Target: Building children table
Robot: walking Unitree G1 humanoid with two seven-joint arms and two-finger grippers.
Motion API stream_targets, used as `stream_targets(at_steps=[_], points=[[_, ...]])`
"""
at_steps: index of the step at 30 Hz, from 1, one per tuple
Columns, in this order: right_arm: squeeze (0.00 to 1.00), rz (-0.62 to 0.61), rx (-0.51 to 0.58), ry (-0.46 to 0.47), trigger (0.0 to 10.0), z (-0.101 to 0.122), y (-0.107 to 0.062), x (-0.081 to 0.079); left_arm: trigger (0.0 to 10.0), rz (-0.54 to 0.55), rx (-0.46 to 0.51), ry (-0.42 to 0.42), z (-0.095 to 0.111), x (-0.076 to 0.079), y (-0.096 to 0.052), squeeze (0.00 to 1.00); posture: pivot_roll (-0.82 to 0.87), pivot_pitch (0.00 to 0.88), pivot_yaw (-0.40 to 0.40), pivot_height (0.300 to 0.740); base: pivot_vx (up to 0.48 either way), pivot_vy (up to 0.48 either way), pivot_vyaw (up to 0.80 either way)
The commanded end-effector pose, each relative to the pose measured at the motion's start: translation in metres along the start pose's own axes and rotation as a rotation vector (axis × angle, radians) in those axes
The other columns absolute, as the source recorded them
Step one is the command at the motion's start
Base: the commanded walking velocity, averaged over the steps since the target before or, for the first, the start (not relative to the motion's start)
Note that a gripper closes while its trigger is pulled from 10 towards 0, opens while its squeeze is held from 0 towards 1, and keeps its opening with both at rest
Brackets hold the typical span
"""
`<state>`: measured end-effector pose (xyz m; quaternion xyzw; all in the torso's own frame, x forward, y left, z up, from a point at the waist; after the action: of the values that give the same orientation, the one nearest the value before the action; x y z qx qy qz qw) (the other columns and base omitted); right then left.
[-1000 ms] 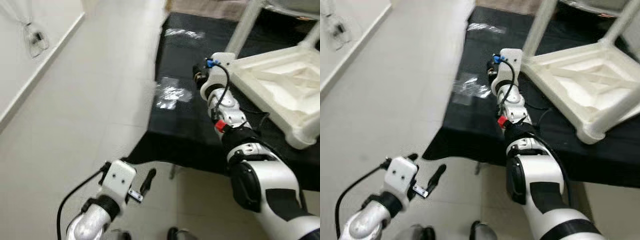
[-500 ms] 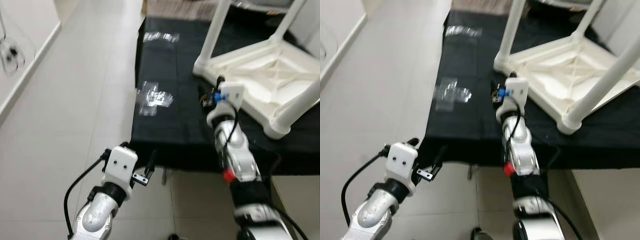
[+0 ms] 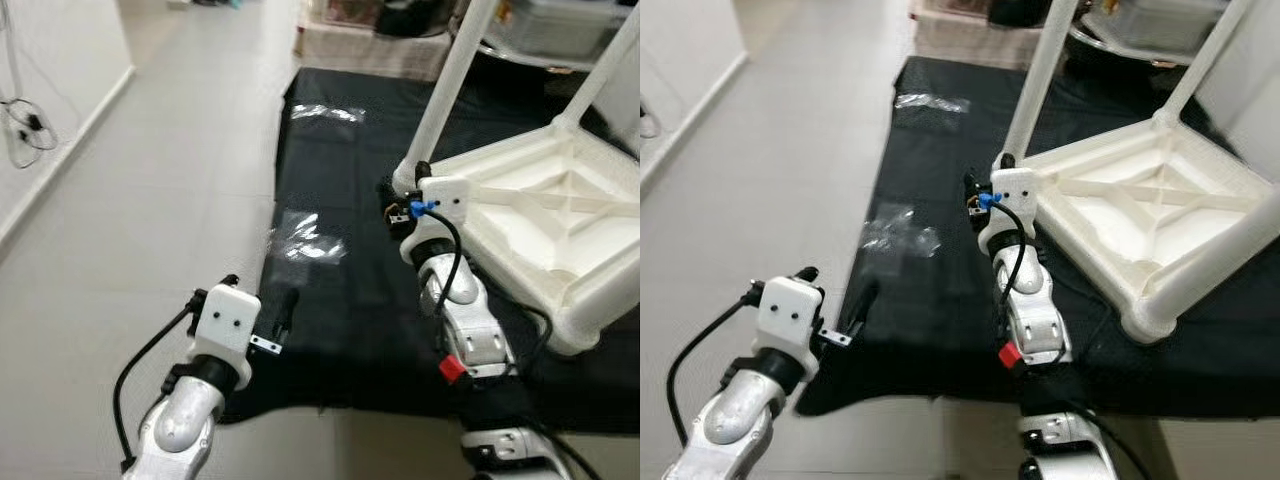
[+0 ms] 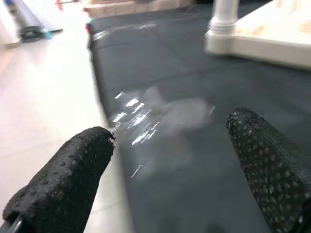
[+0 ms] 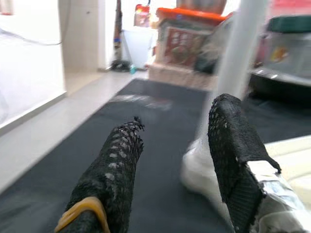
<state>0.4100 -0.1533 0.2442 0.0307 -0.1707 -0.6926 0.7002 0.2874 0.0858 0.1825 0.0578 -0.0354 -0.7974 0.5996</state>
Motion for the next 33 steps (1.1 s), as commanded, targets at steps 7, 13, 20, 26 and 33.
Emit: stream_targets(at_steps=[7,13,20,26,33], points=[[0.00,-0.017,-0.036,-0.066,10.0,0.000,0.011,0.009,10.0,0.006,-0.015,0.012,-0.003,-0.004,-0.001,0.00,0.04,0.159,-0.083,0.740,0.056,0.000,0.00],[0.00,-0.021,-0.293,-0.172,10.0,-0.042,0.019,0.036,10.0,-0.010,-0.046,0.002,-0.011,0.000,-0.005,0.00,0.03,0.168,-0.087,0.740,0.000,0.000,0.00],[0.00,0.044,-0.441,-0.221,10.0,-0.063,0.023,0.059,10.0,-0.036,-0.098,-0.023,-0.026,0.007,-0.014,0.00,0.03,0.175,-0.092,0.740,0.000,0.000,-0.45],[0.00,0.203,-0.504,-0.242,10.0,-0.068,0.027,0.046,10.0,-0.050,-0.125,-0.022,-0.033,0.009,-0.018,0.00,0.03,0.171,-0.093,0.740,0.000,0.000,-0.52],[0.00,0.515,-0.646,-0.298,10.0,-0.085,0.016,0.019,10.0,-0.054,-0.132,-0.036,-0.035,0.011,-0.022,0.00,0.03,0.170,-0.102,0.740,0.000,0.000,0.00]])
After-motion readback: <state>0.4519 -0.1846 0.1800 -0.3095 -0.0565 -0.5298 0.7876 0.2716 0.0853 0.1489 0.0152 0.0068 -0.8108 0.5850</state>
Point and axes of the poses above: a point about 5 cm out from each wrist's last joint towards the gripper, its own y axis pointing out of the wrist towards the gripper, its own z axis along the axis of the wrist's last joint, x = y × z, the point moved 6 cm from there along y, pointing out of the wrist towards the gripper, and after that the axes turned 6 degrees about -y, right-handed, at the moved point
